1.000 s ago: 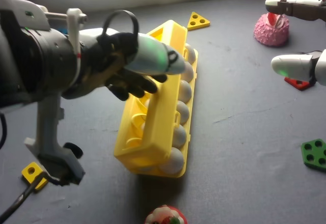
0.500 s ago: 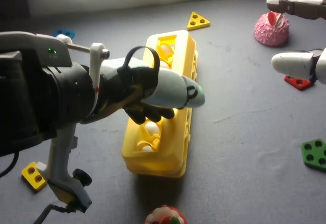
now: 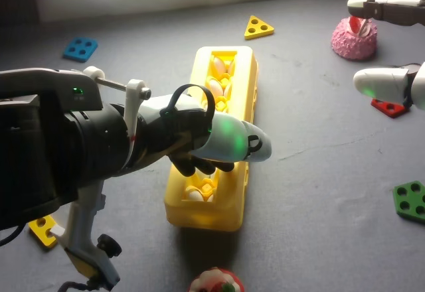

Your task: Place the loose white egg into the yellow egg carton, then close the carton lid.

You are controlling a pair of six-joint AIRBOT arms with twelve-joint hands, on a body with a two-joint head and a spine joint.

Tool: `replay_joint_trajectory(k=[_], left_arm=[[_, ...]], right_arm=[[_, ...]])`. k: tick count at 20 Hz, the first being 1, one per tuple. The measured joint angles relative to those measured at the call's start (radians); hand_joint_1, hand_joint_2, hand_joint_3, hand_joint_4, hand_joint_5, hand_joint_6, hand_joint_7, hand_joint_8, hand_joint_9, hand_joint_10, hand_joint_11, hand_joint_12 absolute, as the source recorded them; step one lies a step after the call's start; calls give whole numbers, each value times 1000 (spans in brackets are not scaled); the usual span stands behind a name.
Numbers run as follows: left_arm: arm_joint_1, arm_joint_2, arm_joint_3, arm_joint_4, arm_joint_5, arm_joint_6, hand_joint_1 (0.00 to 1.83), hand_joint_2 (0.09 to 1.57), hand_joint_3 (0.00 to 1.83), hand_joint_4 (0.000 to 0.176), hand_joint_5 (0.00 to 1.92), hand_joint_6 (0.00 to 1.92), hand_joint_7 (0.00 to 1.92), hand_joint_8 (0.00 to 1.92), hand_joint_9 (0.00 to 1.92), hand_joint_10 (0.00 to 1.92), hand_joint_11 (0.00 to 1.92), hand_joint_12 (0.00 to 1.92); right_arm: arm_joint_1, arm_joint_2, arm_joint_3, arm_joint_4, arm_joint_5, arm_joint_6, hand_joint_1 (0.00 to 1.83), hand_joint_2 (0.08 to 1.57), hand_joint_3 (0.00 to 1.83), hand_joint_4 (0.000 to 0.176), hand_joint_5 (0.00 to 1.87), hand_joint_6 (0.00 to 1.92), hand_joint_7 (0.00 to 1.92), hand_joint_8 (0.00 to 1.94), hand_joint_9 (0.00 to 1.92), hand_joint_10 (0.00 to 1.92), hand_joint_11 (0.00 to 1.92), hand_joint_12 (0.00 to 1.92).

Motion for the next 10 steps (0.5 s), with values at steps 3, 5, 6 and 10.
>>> replay_joint_trajectory(k=[3,5,6,10], left_arm=[[8,-1,0,14,13,0,256,1328,2,2,555,10,598,10,312,550,0,1372],[8,-5,0,33,15,0,280,1326,1,3,554,9,597,9,309,553,0,1371],[3,-5,1,33,15,0,282,1326,1,3,553,9,597,9,309,553,0,1370],[-35,-5,16,108,18,3,280,1322,0,10,556,9,612,14,322,553,0,1375]], right_arm=[[-3,0,0,0,3,-1,236,1138,2,0,339,0,355,0,329,4,0,1022],[-3,0,0,0,3,-1,238,1145,2,0,328,1,350,2,312,1,0,987],[-3,0,0,0,3,-2,240,1145,2,0,328,2,350,2,311,1,0,987],[-3,0,0,0,5,-3,279,1122,0,0,378,12,399,9,383,20,0,971]])
